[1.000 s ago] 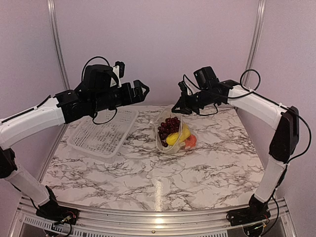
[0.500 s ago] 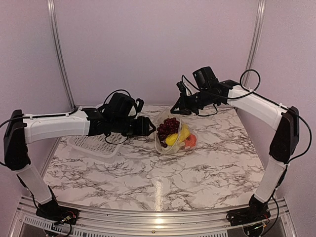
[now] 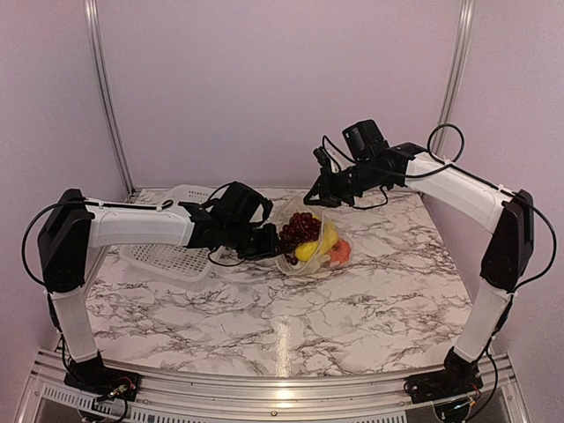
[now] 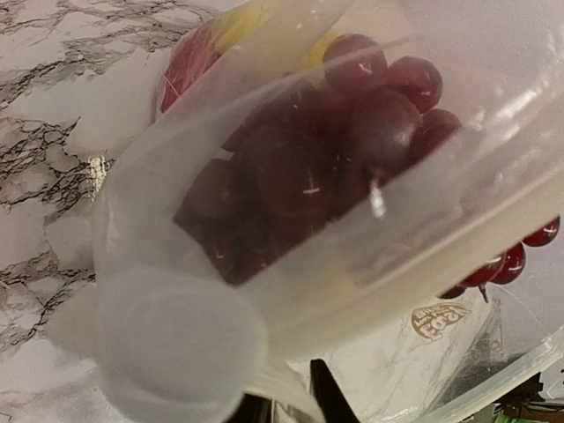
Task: Place the food in the zip-top bag and seal the zipper
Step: Adjust the zipper food storage bag at the center of the board, then pass from the left arm to the right, then pass from the right arm to the left
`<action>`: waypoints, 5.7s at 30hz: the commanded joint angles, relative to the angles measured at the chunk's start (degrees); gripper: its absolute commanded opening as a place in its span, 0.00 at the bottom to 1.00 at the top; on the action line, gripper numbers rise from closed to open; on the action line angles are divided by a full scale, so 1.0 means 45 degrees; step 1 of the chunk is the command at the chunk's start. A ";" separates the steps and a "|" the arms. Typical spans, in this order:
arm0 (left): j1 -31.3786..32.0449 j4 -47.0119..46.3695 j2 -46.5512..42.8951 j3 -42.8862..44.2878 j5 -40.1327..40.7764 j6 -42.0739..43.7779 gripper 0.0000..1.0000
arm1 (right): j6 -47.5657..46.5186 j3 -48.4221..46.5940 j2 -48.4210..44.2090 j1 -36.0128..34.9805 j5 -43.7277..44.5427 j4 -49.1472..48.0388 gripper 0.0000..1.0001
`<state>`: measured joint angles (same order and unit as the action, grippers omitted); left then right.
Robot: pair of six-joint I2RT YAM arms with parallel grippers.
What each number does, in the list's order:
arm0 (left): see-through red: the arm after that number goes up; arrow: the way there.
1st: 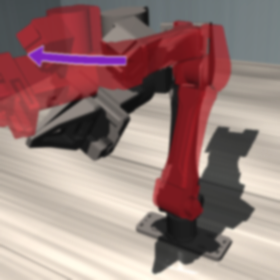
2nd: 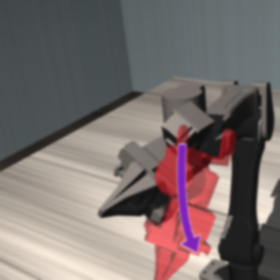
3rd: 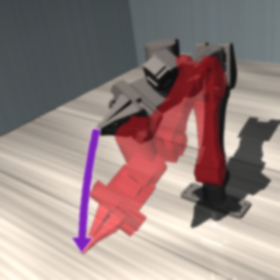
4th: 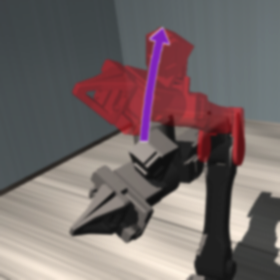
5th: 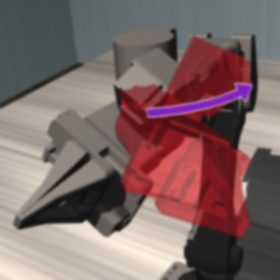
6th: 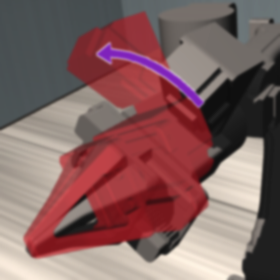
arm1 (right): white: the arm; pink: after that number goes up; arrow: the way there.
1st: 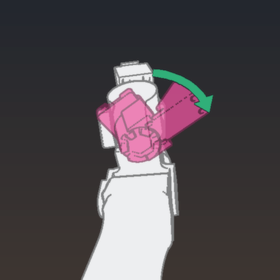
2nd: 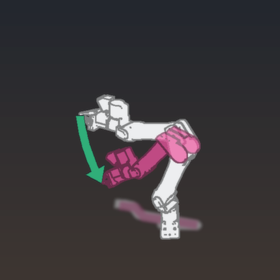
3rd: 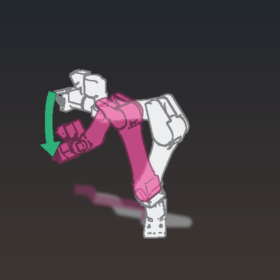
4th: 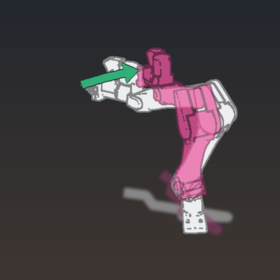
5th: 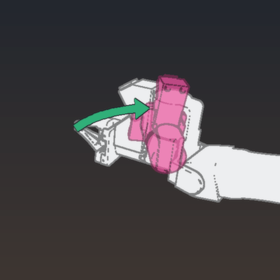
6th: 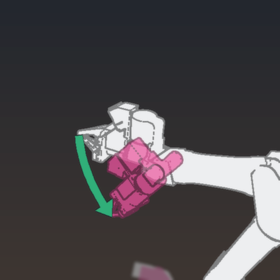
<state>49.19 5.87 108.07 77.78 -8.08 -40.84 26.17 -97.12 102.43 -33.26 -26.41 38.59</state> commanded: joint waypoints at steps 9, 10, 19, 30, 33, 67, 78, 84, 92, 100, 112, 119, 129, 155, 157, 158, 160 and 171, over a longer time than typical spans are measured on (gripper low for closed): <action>0.1336 0.1000 -0.3848 0.1118 0.5182 0.1794 0.00 | -0.2679 -0.4115 0.0307 -0.0102 0.3521 0.3912 0.00; 0.1030 0.1198 -0.3551 0.0805 0.4440 0.1500 0.00 | -0.2941 -0.4161 0.0534 -0.0055 0.3750 0.4236 0.00; 0.0537 0.0950 -0.1145 0.1230 0.1704 0.0346 0.00 | -0.3100 -0.3549 0.1049 -0.0254 0.3461 0.4586 0.00; 0.0573 0.0689 -0.0971 0.1918 0.1647 0.0386 0.00 | -0.3286 -0.3326 0.1021 -0.0491 0.3081 0.4266 0.00; 0.0580 0.0496 -0.1255 0.1935 0.1736 0.0527 0.00 | -0.3312 -0.3486 0.0950 -0.0484 0.3164 0.4433 0.03; -0.0482 0.0368 -0.0989 0.2344 -0.1413 0.0911 0.00 | -0.7264 -0.0405 -0.2211 -0.3078 0.2859 0.4043 0.49; -0.0729 0.0493 -0.1106 0.2321 -0.1675 0.1048 0.02 | -0.7920 -0.0569 -0.1335 -0.3140 0.2470 0.3856 0.49; -0.0871 0.0448 -0.1086 0.2412 -0.1998 0.0986 0.03 | -0.7952 -0.0366 -0.0949 -0.3387 0.2790 0.3891 0.46; -0.0960 0.0468 -0.1147 0.2404 -0.2202 0.0935 0.05 | -0.7928 -0.0923 -0.0155 -0.3389 0.3323 0.3958 0.36; -0.1014 0.0479 -0.1077 0.2404 -0.2703 0.0722 0.06 | -0.7924 -0.1004 -0.0192 -0.3406 0.3931 0.3858 0.42; -0.1398 -0.0601 -0.0991 0.1961 -0.4530 -0.0455 0.05 | -0.8218 -0.1078 -0.0256 -0.3724 0.4948 0.3739 0.26; -0.1497 -0.0574 -0.1501 0.1398 -0.3754 -0.0421 0.20 | -0.8301 -0.1092 -0.0452 -0.3761 0.5091 0.3836 0.02; -0.1643 -0.0837 -0.4449 -0.1266 -0.1994 0.3440 0.52 | -0.8258 -0.0877 -0.1471 -0.3752 0.5122 0.3969 0.00; -0.2825 -0.7486 0.0236 -0.0947 -0.6412 0.8041 0.66 | -0.7602 0.0938 -0.2651 -0.3755 0.3706 0.4240 0.01; -0.2835 -0.7546 0.0546 -0.0694 -0.6626 0.8404 0.66 | -0.7462 0.0904 -0.2554 -0.3747 0.3628 0.4336 0.02; -0.2827 -0.7578 0.0678 -0.0584 -0.6692 0.8623 0.66 | -0.7389 0.0858 -0.2488 -0.3753 0.3580 0.4411 0.02; -0.2825 -0.7868 0.0969 -0.0429 -0.6861 0.8965 0.64 | -0.7224 0.0807 -0.2381 -0.3745 0.3450 0.4478 0.02; -0.2873 -1.0012 0.1824 -0.0107 -0.7596 0.8168 0.22 | -0.6826 0.0278 -0.1871 -0.3745 0.4549 0.5077 0.02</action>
<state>36.73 -34.17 115.44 75.79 -40.32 -3.70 -5.93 -93.51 93.03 -49.65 -9.52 59.00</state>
